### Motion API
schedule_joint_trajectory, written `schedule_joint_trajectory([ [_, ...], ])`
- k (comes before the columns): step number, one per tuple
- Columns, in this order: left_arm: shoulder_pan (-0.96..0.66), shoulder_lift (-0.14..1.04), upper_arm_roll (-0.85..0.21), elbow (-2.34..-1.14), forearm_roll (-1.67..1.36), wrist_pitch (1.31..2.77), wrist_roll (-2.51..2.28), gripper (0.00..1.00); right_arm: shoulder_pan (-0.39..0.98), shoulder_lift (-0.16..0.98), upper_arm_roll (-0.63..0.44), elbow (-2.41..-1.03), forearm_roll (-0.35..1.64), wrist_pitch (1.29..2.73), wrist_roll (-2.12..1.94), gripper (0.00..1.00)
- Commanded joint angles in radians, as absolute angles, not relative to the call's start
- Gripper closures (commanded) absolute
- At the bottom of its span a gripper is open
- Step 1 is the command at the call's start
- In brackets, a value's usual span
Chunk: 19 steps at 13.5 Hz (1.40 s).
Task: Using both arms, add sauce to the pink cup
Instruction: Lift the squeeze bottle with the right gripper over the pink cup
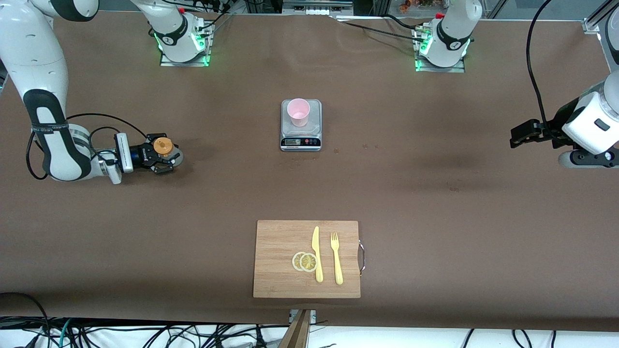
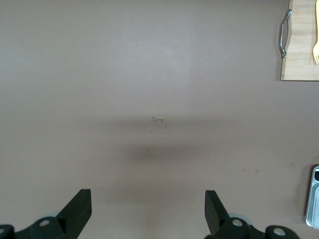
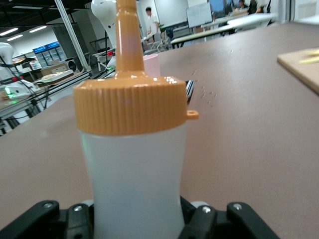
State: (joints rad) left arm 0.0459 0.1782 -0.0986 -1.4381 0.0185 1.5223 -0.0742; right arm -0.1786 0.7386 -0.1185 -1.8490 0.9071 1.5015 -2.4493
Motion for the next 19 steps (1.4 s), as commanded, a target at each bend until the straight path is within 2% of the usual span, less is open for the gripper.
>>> schedule_joint_trajectory([
  [1,0.046,0.19,-0.098,-1.41,0.0,1.502,-0.054,0.0,-0.134,0.657,-0.12,-1.847,0.848,1.493,-2.297,0.81],
  [4,0.046,0.19,-0.098,-1.41,0.002,1.502,-0.054,0.0,-0.063,0.568,-0.12,-1.847,0.786,1.509,-2.122,0.82],
  [9,0.044,0.19,-0.098,-1.41,0.0,1.502,-0.054,0.0,0.151,0.41,-0.121,-1.833,0.576,1.63,-1.78,0.82],
  [13,0.044,0.19,-0.098,-1.41,0.0,1.502,-0.054,0.0,0.331,0.39,-0.088,-1.74,0.323,1.632,-1.49,0.82],
  [19,0.044,0.19,-0.098,-1.41,0.0,1.502,-0.054,0.0,0.42,0.396,0.064,-1.733,0.071,1.634,-1.219,0.82],
])
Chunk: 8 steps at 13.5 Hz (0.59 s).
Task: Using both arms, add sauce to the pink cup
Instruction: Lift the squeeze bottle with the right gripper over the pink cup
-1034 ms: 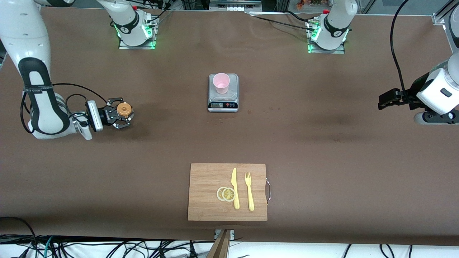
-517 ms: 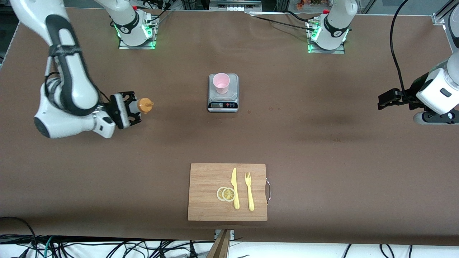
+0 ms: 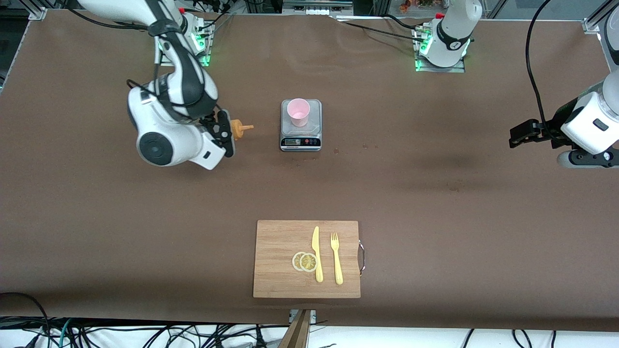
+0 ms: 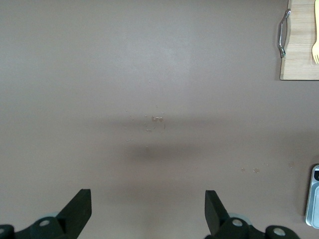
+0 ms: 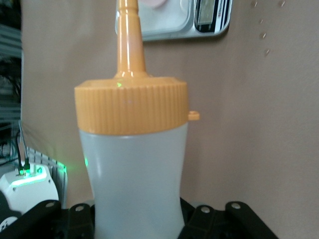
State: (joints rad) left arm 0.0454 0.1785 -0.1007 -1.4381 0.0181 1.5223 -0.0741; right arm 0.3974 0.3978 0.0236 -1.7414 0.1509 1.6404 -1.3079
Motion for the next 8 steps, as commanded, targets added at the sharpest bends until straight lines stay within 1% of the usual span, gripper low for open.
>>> schedule_joint_trajectory([
  [1,0.044,0.19,-0.098,-1.41,0.0,1.502,-0.054,0.0,0.434,0.4,0.087,-1.733,0.037,1.635,-1.163,0.82],
  [3,0.044,0.19,-0.098,-1.41,0.0,1.502,-0.054,0.0,0.468,0.405,0.103,-1.733,0.0,1.635,-1.096,0.82],
  [6,0.044,0.19,-0.1,-1.41,0.0,1.502,-0.054,0.0,0.52,0.411,0.106,-1.735,-0.005,1.634,-1.054,0.82],
  [8,0.044,0.19,-0.1,-1.41,0.0,1.502,-0.054,0.0,0.541,0.423,0.13,-1.738,-0.026,1.632,-0.991,0.82],
])
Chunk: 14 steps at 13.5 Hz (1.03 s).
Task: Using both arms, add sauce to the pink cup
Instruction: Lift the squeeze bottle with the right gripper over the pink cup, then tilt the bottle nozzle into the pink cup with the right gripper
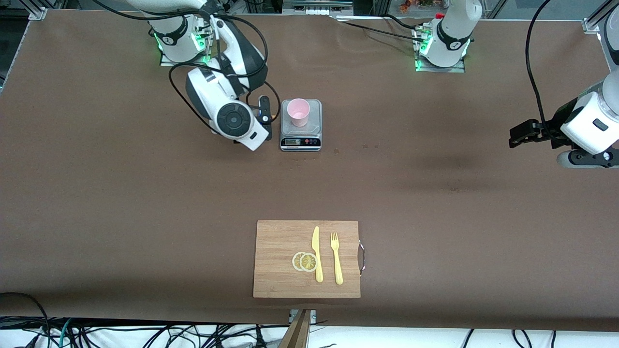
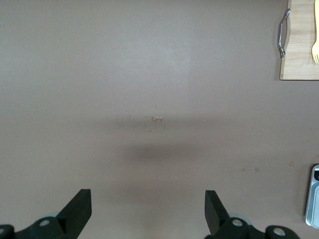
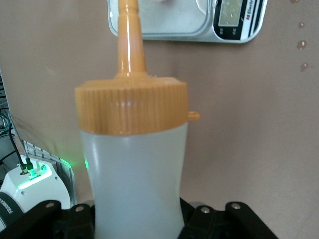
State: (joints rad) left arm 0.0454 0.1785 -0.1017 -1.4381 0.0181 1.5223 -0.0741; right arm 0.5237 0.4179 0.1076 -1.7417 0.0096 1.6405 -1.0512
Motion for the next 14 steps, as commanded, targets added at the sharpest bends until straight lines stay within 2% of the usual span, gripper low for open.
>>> schedule_joint_trajectory([
  [1,0.044,0.19,-0.098,-1.41,0.0,1.502,-0.054,0.0,0.545,0.431,0.15,-1.738,-0.043,1.632,-0.964,0.81],
  [9,0.044,0.19,-0.1,-1.41,0.0,1.502,-0.054,0.0,0.577,0.462,0.251,-1.732,-0.175,1.618,-0.784,0.81],
  [14,0.044,0.19,-0.1,-1.41,0.0,1.502,-0.054,0.0,0.587,0.475,0.284,-1.697,-0.225,1.545,-0.744,0.82],
])
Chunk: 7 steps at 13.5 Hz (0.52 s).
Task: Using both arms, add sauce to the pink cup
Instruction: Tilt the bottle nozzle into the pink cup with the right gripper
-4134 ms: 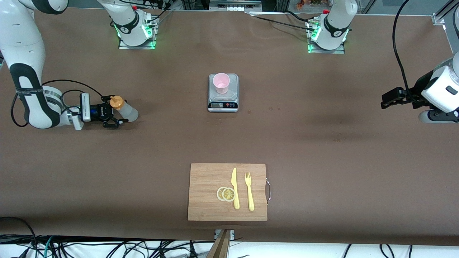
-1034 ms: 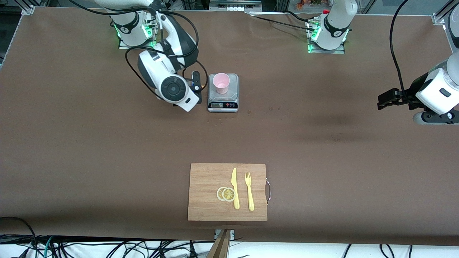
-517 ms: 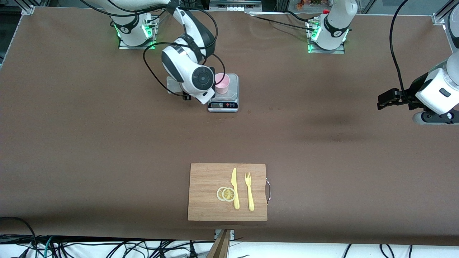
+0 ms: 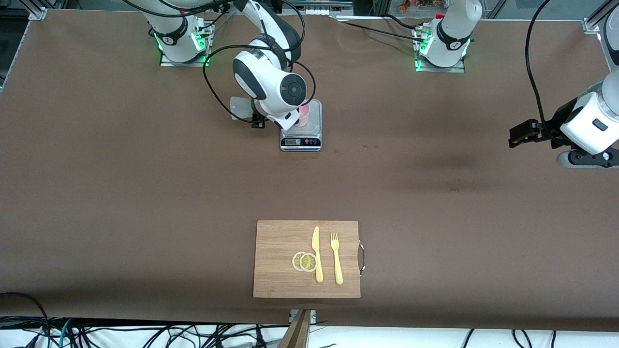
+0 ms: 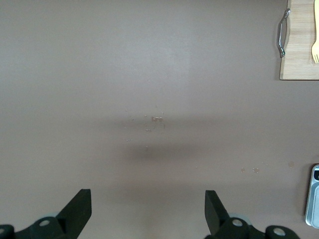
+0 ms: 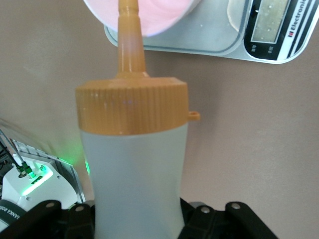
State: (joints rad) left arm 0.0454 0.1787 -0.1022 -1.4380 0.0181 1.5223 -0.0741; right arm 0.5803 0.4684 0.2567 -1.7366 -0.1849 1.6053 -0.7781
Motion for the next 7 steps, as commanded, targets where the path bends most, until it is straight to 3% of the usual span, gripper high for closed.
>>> schedule_joint_trajectory([
  [1,0.044,0.19,-0.1,-1.41,0.0,1.502,-0.054,0.0,0.591,0.488,0.296,-1.681,-0.25,1.52,-0.712,0.82],
  [7,0.044,0.19,-0.1,-1.41,0.0,1.502,-0.054,0.0,0.525,0.485,0.299,-1.661,-0.212,1.548,-0.811,0.82],
])
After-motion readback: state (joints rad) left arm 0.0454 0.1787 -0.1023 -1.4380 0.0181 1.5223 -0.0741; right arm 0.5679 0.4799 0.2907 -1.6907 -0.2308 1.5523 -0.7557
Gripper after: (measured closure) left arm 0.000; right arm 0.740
